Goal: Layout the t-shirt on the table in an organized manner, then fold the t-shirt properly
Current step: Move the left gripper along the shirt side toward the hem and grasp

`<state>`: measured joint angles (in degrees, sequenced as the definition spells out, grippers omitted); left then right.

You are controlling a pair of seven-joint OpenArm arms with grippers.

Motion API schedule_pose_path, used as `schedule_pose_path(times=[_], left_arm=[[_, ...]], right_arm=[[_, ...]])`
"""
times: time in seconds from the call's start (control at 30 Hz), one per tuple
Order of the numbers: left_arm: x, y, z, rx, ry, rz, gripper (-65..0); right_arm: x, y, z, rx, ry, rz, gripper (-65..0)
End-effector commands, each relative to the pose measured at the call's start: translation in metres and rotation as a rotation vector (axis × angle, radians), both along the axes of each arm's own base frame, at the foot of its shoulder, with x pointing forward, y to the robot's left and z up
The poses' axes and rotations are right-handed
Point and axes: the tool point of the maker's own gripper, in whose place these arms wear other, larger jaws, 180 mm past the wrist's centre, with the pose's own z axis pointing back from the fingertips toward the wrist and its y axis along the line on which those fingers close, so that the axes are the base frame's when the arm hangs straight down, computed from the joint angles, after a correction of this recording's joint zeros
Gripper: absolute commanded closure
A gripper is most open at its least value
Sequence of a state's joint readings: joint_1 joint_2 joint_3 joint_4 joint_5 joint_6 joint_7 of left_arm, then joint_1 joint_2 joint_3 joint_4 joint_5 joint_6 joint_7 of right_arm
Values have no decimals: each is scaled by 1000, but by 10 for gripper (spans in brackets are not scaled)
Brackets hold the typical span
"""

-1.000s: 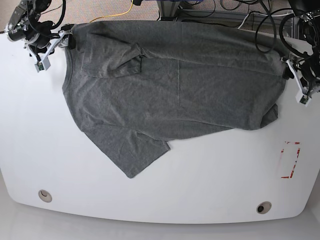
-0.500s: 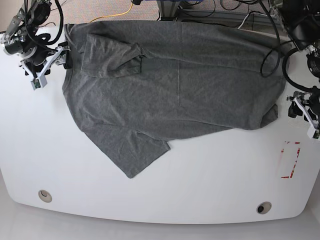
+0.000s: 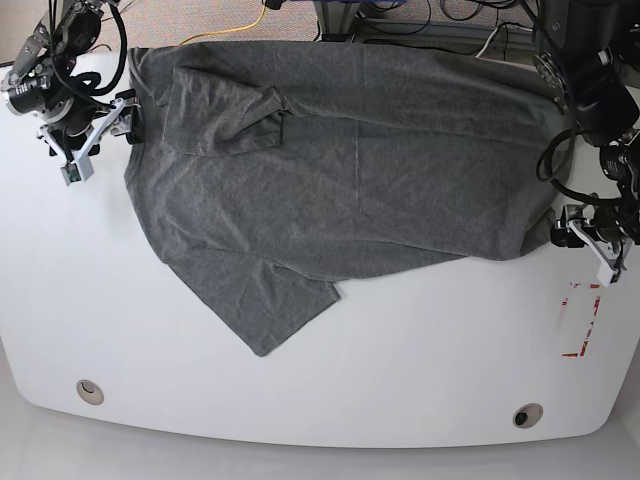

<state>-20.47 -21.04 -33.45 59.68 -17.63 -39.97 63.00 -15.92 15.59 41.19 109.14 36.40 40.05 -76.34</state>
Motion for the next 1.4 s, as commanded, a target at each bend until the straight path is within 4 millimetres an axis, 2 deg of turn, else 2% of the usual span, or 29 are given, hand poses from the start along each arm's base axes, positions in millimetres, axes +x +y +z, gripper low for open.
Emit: schedule_pose_path(times=[0.0, 0.23, 0.37, 0.57, 0.63, 0.73, 0.77, 0.87, 0.93, 1.07, 1.17, 1.27, 1.37], left_arm=[[14, 7, 11, -20, -42, 19, -346], [12, -4, -4, -38, -7, -10, -346], [17, -20, -10, -47, -14, -41, -346], [7, -28, -25, -58, 31, -60, -343], [8, -29, -26, -60, 26, -59, -325], [10, -29, -25, -61, 13, -56, -233], [11, -29, -24, -62, 4, -54, -179], [13, -29, -23, -61, -11, -54, -76], [14, -29, -22, -53, -13, -62, -46], [20, -27, -15, -32, -28, -77, -63], [25, -16, 1, 26, -57, -92, -81], [33, -22, 13, 72, -82, -141, -96], [40, -19, 30, 141, -109, -186, -99]], right_arm=[[5, -4, 5, 0, -21, -2, -488], [3, -5, 3, 3, -14, -6, -488], [2, -5, 2, 3, -12, -6, -488], [2, -5, 3, 10, -16, -8, -488], [2, -5, 3, 10, -16, -8, -488], [2, -5, 3, 9, -17, -10, -488], [2, -5, 3, 9, -17, -10, -488], [2, -5, 3, 9, -17, -10, -488], [2, -5, 3, 9, -17, -10, -488], [2, -5, 3, 9, -17, -10, -488], [1, -1, 1, 25, -16, -14, -488], [1, 2, -1, 33, -17, -16, -488], [1, 4, -1, 38, -18, -18, -488]])
